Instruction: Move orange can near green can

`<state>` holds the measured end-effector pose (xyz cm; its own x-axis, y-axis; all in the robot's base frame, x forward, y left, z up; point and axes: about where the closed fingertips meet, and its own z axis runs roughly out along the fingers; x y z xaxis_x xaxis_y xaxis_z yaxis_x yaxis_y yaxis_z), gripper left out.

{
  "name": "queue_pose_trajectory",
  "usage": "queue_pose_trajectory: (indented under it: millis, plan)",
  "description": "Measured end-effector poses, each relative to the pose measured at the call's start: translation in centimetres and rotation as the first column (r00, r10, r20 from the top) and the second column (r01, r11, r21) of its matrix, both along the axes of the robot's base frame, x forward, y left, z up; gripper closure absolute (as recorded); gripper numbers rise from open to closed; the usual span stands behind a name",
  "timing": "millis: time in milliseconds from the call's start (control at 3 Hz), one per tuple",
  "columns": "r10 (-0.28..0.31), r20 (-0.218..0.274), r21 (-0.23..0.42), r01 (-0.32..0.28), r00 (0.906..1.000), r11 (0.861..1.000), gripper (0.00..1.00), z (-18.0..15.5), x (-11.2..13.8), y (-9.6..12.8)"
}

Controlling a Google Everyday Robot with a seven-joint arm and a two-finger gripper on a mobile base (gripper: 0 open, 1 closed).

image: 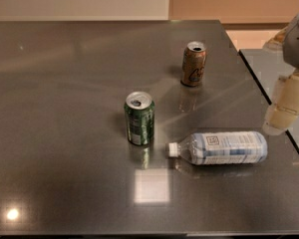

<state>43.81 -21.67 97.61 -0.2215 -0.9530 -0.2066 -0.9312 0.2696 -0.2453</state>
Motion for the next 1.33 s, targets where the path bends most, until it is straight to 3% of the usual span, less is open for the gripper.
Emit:
queue_pose_trajectory:
  millis: [667, 1333]
  plan:
    - [-0.017, -0.008, 0.035, 0.018, 0.9998, 0.999, 0.00, -0.6, 1.3, -0.3]
    - [-0.081, 0.030, 0.144, 0.076, 0.9962, 0.987, 0.00, -2.0, 7.3, -1.1]
